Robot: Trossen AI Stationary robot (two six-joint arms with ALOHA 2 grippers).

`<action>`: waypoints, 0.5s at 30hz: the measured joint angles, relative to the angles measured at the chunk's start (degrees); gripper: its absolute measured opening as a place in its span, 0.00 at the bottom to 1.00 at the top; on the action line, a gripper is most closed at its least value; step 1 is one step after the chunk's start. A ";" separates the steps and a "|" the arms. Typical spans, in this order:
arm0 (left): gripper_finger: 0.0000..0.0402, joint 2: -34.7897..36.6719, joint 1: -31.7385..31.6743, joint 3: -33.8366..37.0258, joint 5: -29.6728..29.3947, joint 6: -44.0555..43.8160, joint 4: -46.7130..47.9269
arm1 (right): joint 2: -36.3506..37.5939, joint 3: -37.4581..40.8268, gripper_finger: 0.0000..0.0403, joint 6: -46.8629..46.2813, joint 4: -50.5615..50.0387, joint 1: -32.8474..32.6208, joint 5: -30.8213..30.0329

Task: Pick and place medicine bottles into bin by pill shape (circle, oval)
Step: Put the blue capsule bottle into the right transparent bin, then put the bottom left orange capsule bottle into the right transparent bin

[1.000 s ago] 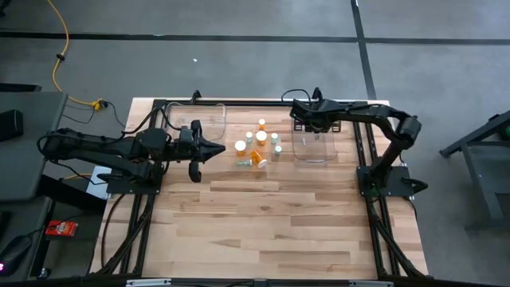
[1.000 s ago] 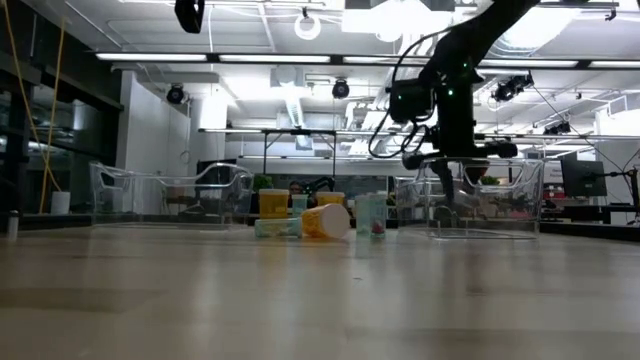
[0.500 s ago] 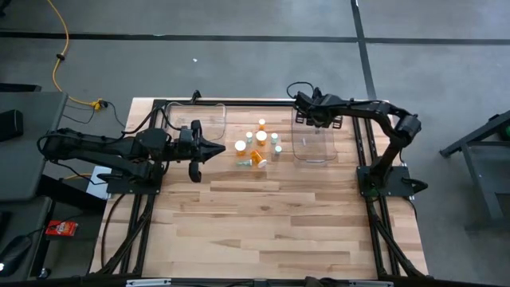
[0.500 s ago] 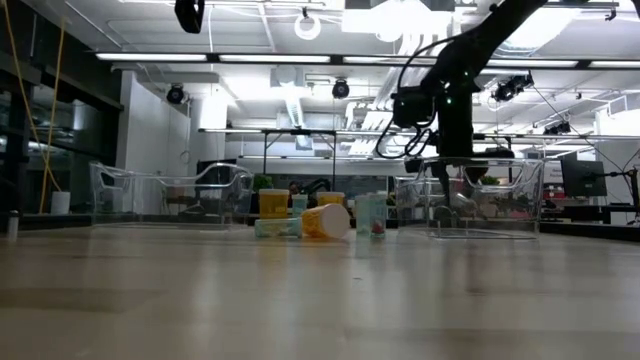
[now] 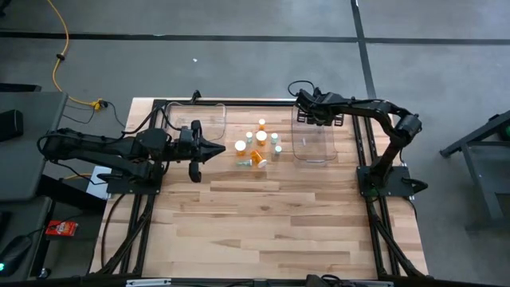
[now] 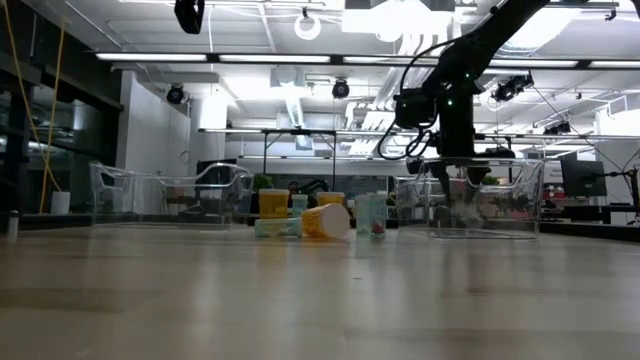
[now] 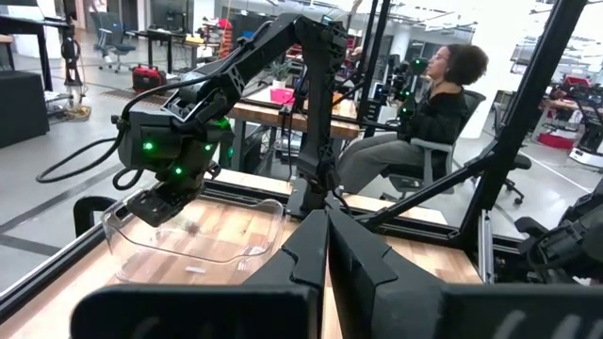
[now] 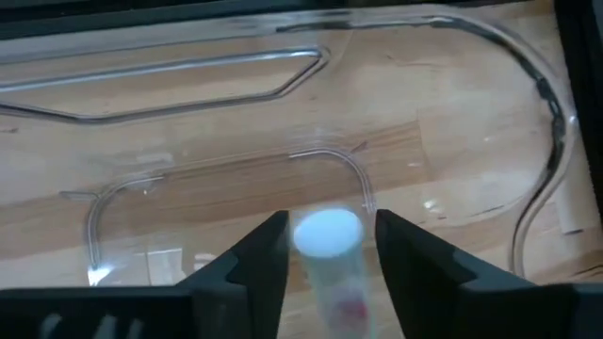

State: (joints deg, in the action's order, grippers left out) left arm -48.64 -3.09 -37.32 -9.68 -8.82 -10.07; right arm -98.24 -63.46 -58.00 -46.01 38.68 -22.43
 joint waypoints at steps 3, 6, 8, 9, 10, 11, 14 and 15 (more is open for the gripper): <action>0.01 0.00 0.00 0.00 -0.01 0.02 0.00 | 0.00 0.00 0.44 0.44 0.31 0.00 -0.50; 0.01 0.00 0.00 0.00 -0.03 0.02 0.00 | 0.00 -0.02 0.46 1.54 0.88 0.00 -0.53; 0.01 0.00 0.00 0.00 -0.03 0.02 0.00 | 0.12 -0.64 0.47 2.21 0.35 0.00 -0.53; 0.01 0.00 0.00 0.00 -0.03 0.02 0.00 | 0.52 -1.07 0.47 3.08 0.33 -0.03 -0.52; 0.01 0.00 0.00 0.00 -0.03 0.02 0.00 | 1.22 -1.44 0.47 4.46 0.41 -0.26 -0.54; 0.01 0.00 0.01 0.00 -0.03 0.02 0.00 | 2.19 -1.70 0.47 5.82 0.44 -0.62 -0.72; 0.01 0.00 0.00 0.00 -0.03 0.02 0.00 | 6.71 -1.86 0.47 10.69 0.12 -2.79 -3.39; 0.01 0.00 0.00 0.00 -0.05 0.00 0.00 | 8.63 -1.86 0.47 12.36 -0.16 -3.83 -4.45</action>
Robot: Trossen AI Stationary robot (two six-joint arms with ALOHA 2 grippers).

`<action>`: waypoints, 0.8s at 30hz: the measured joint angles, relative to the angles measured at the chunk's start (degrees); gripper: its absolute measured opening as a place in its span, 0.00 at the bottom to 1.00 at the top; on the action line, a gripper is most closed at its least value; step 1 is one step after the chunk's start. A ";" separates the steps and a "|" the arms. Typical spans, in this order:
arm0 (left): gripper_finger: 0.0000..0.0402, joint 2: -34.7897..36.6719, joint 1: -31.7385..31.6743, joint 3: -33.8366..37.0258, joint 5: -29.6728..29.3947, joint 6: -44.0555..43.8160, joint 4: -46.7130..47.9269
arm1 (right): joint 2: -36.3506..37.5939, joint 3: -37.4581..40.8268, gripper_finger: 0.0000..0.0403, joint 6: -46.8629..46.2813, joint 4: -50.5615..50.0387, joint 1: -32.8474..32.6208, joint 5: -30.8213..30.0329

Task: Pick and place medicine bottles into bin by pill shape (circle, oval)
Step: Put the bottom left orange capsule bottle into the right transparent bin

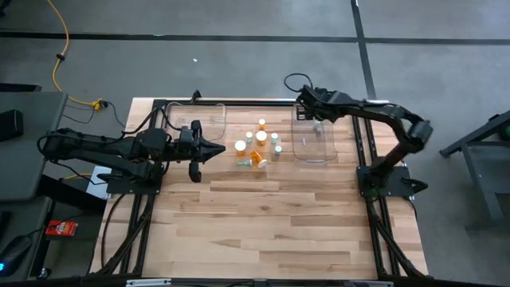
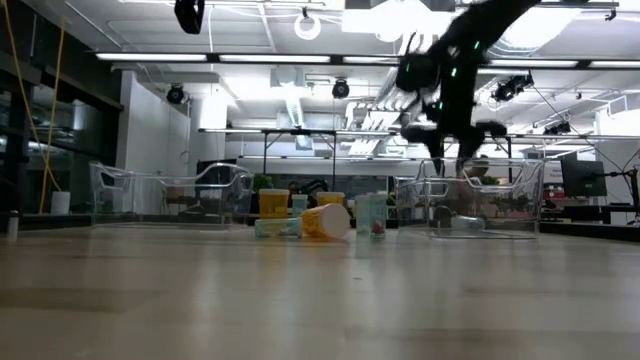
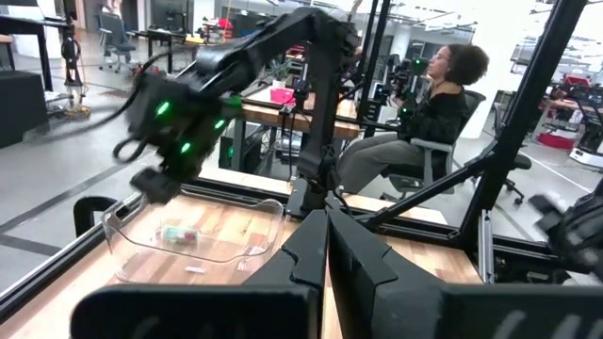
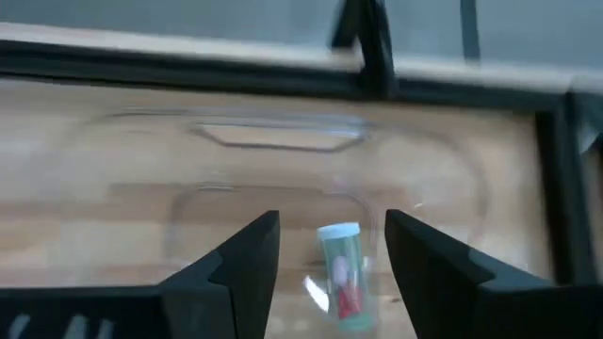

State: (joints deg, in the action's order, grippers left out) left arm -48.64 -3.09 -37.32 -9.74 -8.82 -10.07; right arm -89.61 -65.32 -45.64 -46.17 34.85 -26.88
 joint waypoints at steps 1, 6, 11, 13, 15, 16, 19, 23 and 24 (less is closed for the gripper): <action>0.01 0.00 0.00 0.00 0.00 0.01 0.00 | 2.02 0.00 0.47 1.72 -0.15 -1.26 -0.98; 0.01 0.00 0.00 0.00 -0.04 0.02 -0.02 | 14.18 4.63 0.47 8.43 5.23 -10.83 -2.02; 0.01 0.00 0.02 0.00 -1.00 0.02 -0.04 | 26.31 18.08 0.47 6.49 28.59 -25.11 -1.86; 0.01 0.00 0.02 0.00 -1.68 0.04 -0.04 | 29.61 23.48 0.47 8.19 42.25 -30.21 -2.02; 0.01 0.00 0.02 0.00 -2.11 0.03 -0.07 | 31.77 27.41 0.47 13.73 54.50 -33.88 -1.82; 0.01 0.00 0.02 0.00 -2.38 0.03 -0.07 | 32.47 28.77 0.47 17.37 59.28 -35.35 -1.89; 0.01 0.00 0.02 0.00 -2.69 0.02 -0.07 | 33.17 30.60 0.47 28.94 68.78 -38.90 -1.39; 0.01 0.00 0.02 0.00 -2.71 0.02 -0.06 | 33.14 29.55 0.47 35.79 70.81 -41.73 -0.06; 0.01 0.00 0.02 0.00 -2.79 0.02 -0.05 | 33.14 29.23 0.47 36.25 70.83 -42.02 -0.10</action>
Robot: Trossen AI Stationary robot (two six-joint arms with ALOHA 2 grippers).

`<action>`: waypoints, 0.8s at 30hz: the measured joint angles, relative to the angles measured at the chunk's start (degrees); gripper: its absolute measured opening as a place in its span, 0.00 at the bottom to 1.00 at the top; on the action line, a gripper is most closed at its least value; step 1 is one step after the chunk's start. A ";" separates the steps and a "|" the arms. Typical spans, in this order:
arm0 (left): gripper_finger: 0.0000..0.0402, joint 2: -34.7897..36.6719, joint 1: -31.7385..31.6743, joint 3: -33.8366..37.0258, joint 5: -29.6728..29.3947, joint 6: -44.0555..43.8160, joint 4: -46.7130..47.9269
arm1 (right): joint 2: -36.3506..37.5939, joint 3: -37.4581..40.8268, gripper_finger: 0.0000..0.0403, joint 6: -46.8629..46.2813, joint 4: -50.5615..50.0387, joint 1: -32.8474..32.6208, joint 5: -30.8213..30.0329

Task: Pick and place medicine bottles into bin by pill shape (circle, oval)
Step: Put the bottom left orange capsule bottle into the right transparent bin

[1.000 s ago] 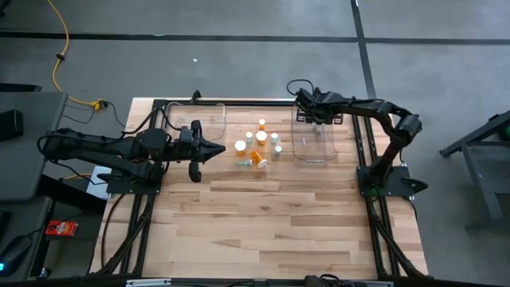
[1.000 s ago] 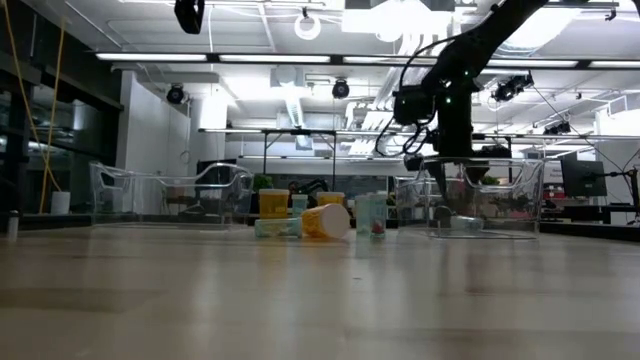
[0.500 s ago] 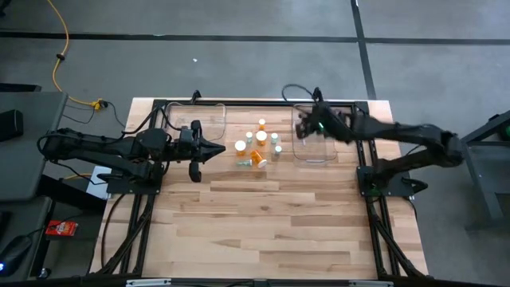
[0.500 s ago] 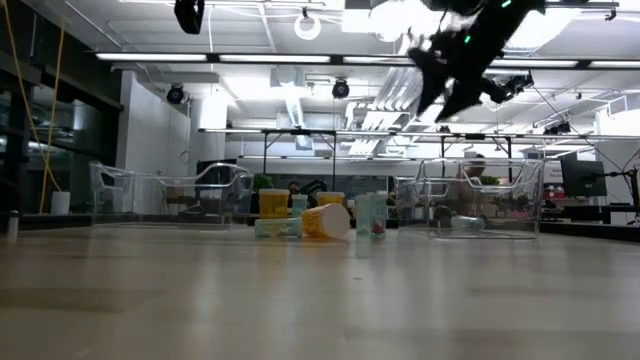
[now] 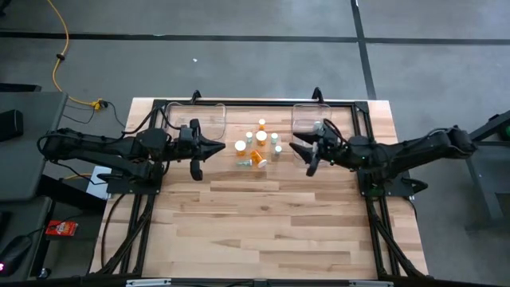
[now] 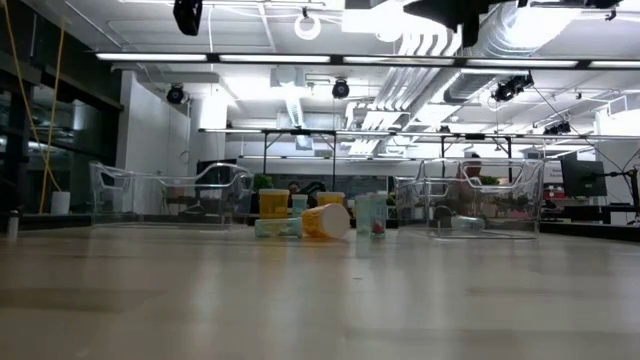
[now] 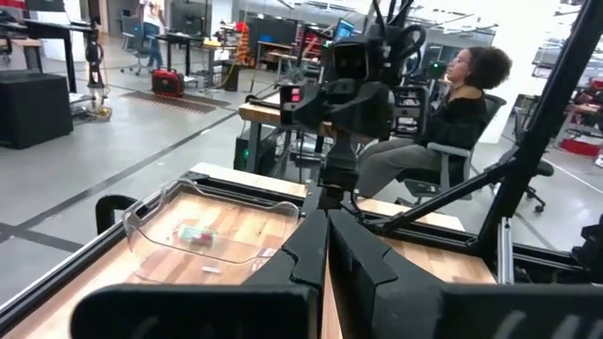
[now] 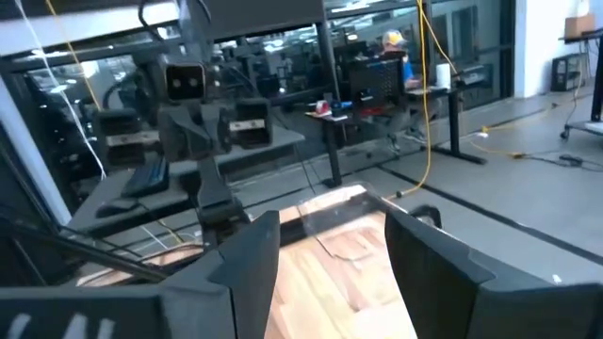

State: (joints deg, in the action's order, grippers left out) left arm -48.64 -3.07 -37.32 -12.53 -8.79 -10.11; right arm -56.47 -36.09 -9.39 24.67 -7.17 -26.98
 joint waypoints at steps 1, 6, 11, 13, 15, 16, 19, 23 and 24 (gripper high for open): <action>0.01 0.00 0.00 0.00 -0.26 0.01 0.00 | 0.00 -0.26 0.47 -0.04 0.04 -0.16 -0.02; 0.01 0.00 0.02 0.00 -1.23 0.02 0.00 | 0.00 -1.17 0.47 -0.63 0.00 -0.14 -0.06; 0.02 0.00 0.02 0.00 -1.41 2.33 -0.01 | -0.02 -1.29 0.47 -0.63 -0.06 -0.12 0.05; 0.02 0.00 0.02 0.00 -1.42 3.73 -0.02 | -0.02 -1.29 0.47 -0.63 -0.14 -0.12 0.78; 0.04 0.00 0.00 0.00 -1.83 4.04 0.00 | -0.04 -1.29 0.47 -0.63 -0.21 -0.12 1.33; 0.05 0.00 0.00 0.00 -1.85 4.04 -0.02 | -0.04 -1.29 0.47 -0.63 -0.22 -0.12 1.57; 0.07 0.00 0.00 0.00 -1.85 4.45 0.00 | -0.04 -1.34 0.47 -0.63 -0.73 -0.12 1.77; 0.11 -0.01 0.00 0.00 -1.85 6.71 0.00 | -0.04 -1.34 0.47 -0.63 -1.51 -0.12 1.80; 0.12 -0.15 0.00 0.00 -1.85 7.21 -0.03 | -0.04 -1.34 0.47 -0.63 -1.51 -0.12 1.82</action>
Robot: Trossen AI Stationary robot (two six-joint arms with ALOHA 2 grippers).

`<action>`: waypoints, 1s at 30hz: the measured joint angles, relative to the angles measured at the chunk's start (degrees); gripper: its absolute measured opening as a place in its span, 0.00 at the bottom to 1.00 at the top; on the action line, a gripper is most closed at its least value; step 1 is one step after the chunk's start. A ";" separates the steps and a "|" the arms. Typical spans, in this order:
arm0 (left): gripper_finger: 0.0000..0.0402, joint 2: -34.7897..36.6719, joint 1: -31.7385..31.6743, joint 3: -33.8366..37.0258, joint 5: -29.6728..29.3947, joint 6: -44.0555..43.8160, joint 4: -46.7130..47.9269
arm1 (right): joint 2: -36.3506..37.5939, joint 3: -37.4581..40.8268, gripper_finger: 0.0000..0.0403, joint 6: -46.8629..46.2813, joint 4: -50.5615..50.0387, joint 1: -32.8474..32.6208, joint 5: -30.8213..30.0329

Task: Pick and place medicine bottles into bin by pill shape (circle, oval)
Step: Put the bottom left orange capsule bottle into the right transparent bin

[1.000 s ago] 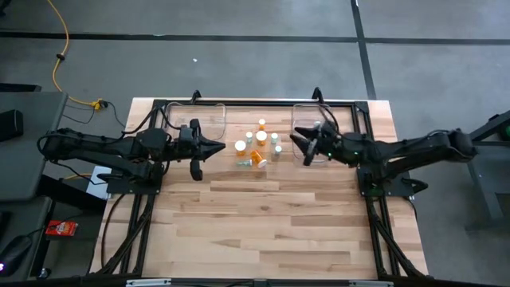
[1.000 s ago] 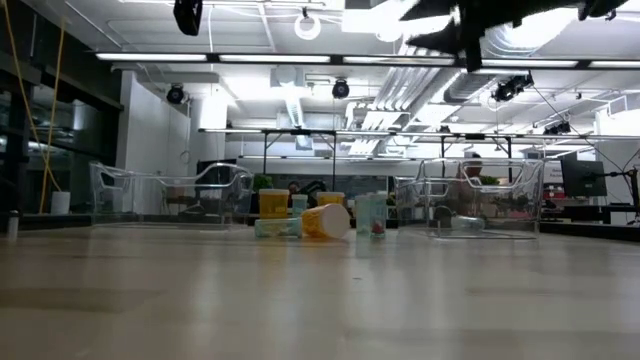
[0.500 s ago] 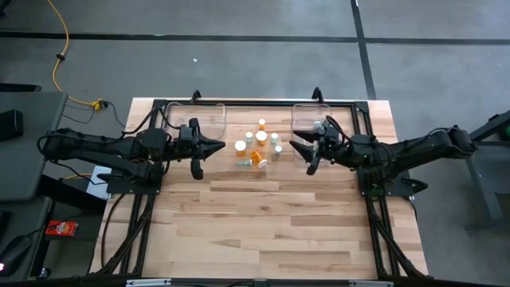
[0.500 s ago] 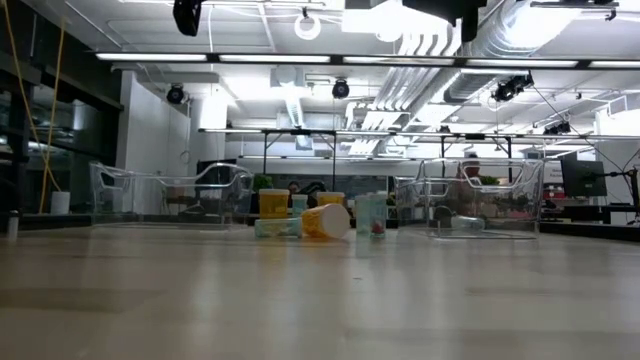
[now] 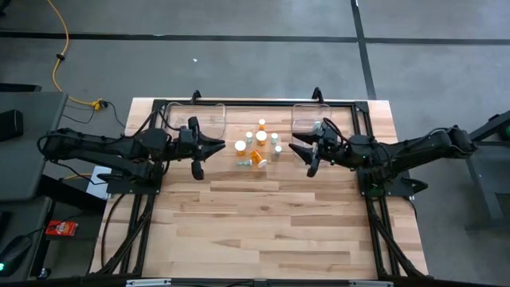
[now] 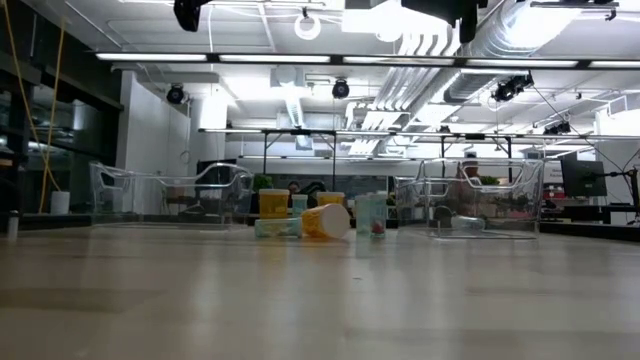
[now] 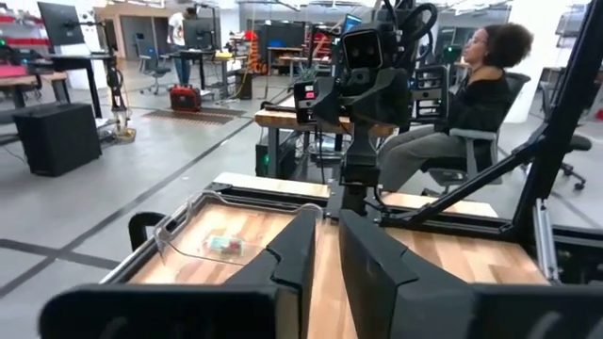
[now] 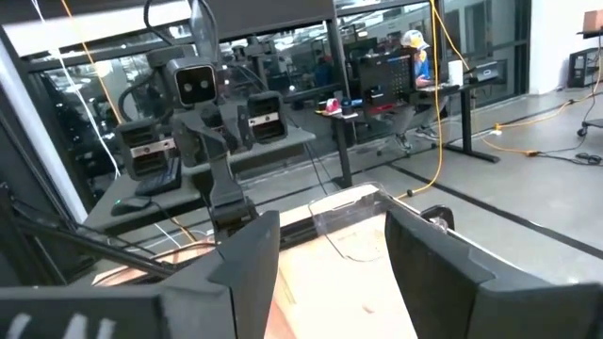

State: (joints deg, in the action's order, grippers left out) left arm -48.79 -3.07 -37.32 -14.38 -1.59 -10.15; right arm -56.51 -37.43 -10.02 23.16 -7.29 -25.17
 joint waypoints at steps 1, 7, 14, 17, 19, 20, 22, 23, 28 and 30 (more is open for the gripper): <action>0.13 -0.19 0.00 0.00 -0.07 0.27 -0.03 | 0.00 0.00 0.47 0.00 0.00 0.00 0.00; 0.23 -0.79 -0.03 -0.01 -1.56 0.34 0.24 | 0.00 0.00 0.47 -0.04 -0.11 0.00 0.13; 0.41 -4.03 -0.03 -1.37 -5.78 -0.84 2.25 | -0.02 0.00 0.47 -0.39 -0.24 0.00 0.13; 0.51 -8.38 -1.11 -5.87 -7.56 -1.25 8.12 | -0.02 0.00 0.47 -0.42 -0.24 0.04 0.13; 0.57 -12.16 -2.60 -9.73 -7.72 -1.50 13.06 | -0.02 0.00 0.47 -0.42 -0.24 0.03 0.11; 0.60 -14.19 -3.42 -11.73 -7.74 -1.93 15.33 | -0.02 0.00 0.47 -0.42 -0.24 0.02 0.11; 0.65 -18.32 -5.35 -15.11 -7.94 -2.61 21.05 | -0.02 0.00 0.47 -0.42 -0.24 0.02 0.11; 0.67 -20.48 -6.37 -16.53 -8.26 -2.71 23.81 | -0.02 0.00 0.47 -0.42 -0.24 0.02 0.11; 0.72 -30.15 -12.21 -21.44 -5.57 -3.17 31.93 | -0.02 0.00 0.47 -0.42 -0.25 0.02 0.10; 0.72 -33.81 -14.59 -22.42 -0.76 -4.71 32.30 | -0.02 0.00 0.47 -0.42 -0.24 0.02 0.11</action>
State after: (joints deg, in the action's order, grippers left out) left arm -82.60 -17.66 -59.75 -15.14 -6.30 22.16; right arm -56.53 -37.43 -10.44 22.92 -7.27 -25.06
